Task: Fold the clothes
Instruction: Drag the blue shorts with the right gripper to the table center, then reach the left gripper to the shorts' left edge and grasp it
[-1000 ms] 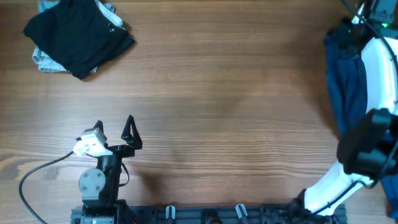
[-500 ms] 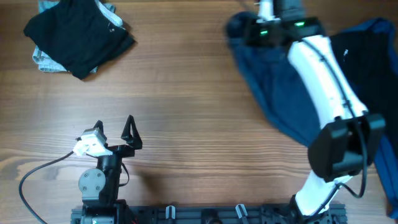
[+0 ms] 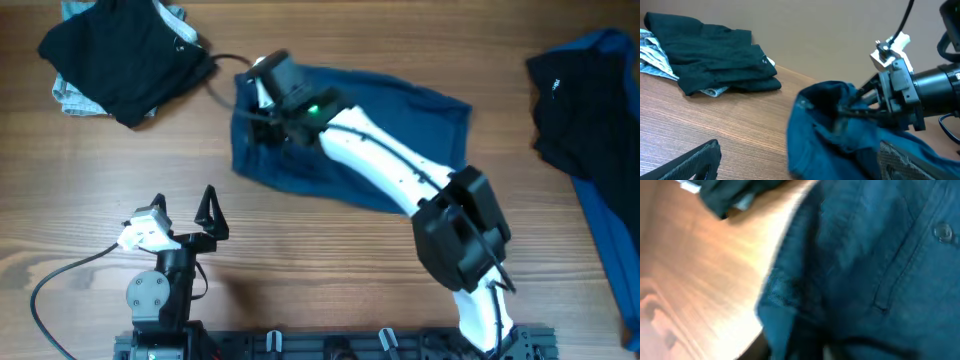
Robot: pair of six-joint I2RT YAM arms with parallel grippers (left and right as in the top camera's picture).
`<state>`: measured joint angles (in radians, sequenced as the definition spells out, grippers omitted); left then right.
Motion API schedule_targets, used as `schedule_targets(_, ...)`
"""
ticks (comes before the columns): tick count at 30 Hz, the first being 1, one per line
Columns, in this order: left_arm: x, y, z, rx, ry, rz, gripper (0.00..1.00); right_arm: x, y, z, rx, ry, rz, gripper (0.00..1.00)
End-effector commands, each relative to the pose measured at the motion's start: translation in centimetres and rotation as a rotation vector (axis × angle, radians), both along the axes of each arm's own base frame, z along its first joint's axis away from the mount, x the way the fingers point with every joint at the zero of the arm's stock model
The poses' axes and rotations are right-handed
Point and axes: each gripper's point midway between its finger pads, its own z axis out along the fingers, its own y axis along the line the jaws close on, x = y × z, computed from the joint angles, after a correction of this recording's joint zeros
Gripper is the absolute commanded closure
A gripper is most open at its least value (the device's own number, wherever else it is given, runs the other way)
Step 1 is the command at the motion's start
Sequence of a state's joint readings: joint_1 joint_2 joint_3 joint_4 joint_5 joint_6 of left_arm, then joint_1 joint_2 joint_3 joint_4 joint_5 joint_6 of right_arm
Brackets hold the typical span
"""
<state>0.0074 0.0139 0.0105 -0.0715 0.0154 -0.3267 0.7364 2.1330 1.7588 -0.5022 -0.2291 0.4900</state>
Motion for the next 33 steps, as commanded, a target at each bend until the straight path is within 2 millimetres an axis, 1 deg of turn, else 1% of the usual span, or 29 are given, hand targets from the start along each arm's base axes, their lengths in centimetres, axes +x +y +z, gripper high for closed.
schedule_targets(1,0.0,0.0,-0.2,0.009,0.001,0.004,0.0,-1.1,1.9,0.9,0.035,-0.007,0.033,0.68)
schedule_targets(2,0.0,0.0,-0.2,0.009,0.001,0.004,0.0,-1.2,2.0,1.0,0.041,-0.004,0.04,0.62)
schedule_targets(3,0.0,0.0,-0.2,0.009,0.001,0.004,0.0,-1.5,2.2,1.1,0.05,0.002,0.056,0.44)
schedule_targets(4,0.0,0.0,-0.1,0.009,0.0,0.004,0.0,-1.7,2.4,1.4,0.065,0.012,0.071,0.32)
schedule_targets(7,0.0,0.0,-0.2,0.009,0.001,0.004,0.0,-1.4,1.6,2.9,0.059,-0.032,0.097,0.23)
schedule_targets(10,0.0,0.0,-0.2,0.009,0.001,0.004,0.0,-0.2,-0.8,5.6,0.017,-0.105,0.065,0.16)
schedule_targets(12,0.0,0.0,-0.2,0.009,0.001,0.004,0.0,1.0,-4.0,7.5,-0.044,-0.147,-0.012,0.12)
schedule_targets(13,0.0,0.0,-0.2,0.009,0.001,0.004,0.0,1.5,-6.0,8.2,-0.079,-0.157,-0.05,0.1)
schedule_targets(15,0.0,0.0,-0.2,0.009,0.001,0.004,0.0,2.2,-11.2,9.4,-0.145,-0.132,-0.148,0.06)
schedule_targets(16,0.0,0.0,-0.2,0.009,0.001,0.004,0.0,2.4,-14.6,9.9,-0.172,-0.095,-0.203,0.04)
schedule_targets(17,0.0,0.0,-0.2,0.009,0.001,0.004,0.0,2.6,-17.0,10.0,-0.19,-0.07,-0.245,0.02)
schedule_targets(18,0.0,0.0,-0.1,0.009,0.0,0.004,0.0,2.9,-20.0,10.0,-0.213,-0.034,-0.299,0.01)
schedule_targets(19,0.0,0.0,-0.2,0.009,0.001,0.004,0.0,3.2,-23.5,9.5,-0.237,0.017,-0.362,0.01)
schedule_targets(20,0.0,0.0,-0.2,0.009,0.001,0.004,0.0,3.2,-26.0,8.8,-0.258,0.064,-0.409,0.0)
schedule_targets(23,0.0,0.0,-0.2,0.009,0.001,0.004,0.0,2.6,-30.7,6.3,-0.305,0.175,-0.496,0.0)
schedule_targets(24,0.0,0.0,-0.1,0.009,0.0,0.004,0.0,2.2,-32.4,5.0,-0.326,0.223,-0.518,0.0)
schedule_targets(25,0.0,0.1,-0.2,0.009,0.001,0.004,0.0,1.3,-34.7,2.1,-0.358,0.294,-0.545,0.0)
schedule_targets(26,0.0,0.0,-0.2,0.009,0.001,0.004,0.0,0.6,-35.5,0.3,-0.346,0.345,-0.575,0.0)
schedule_targets(27,0.0,0.1,-0.1,0.01,0.0,0.005,0.0,0.2,-35.6,-0.4,-0.333,0.372,-0.591,0.0)
schedule_targets(30,0.0,0.5,-0.1,0.011,-0.003,0.028,0.0,-1.4,-35.3,-2.5,-0.309,0.442,-0.58,0.01)
schedule_targets(31,0.0,0.3,-0.1,0.005,-0.002,0.021,0.0,-2.0,-35.2,-3.2,-0.312,0.465,-0.576,0.01)
schedule_targets(32,0.0,0.0,-0.1,-0.003,-0.002,0.003,0.0,-2.5,-35.0,-3.6,-0.311,0.483,-0.568,0.04)
schedule_targets(33,0.0,-0.3,-0.2,-0.004,0.002,-0.016,0.0,-3.4,-34.6,-4.3,-0.303,0.519,-0.553,0.05)
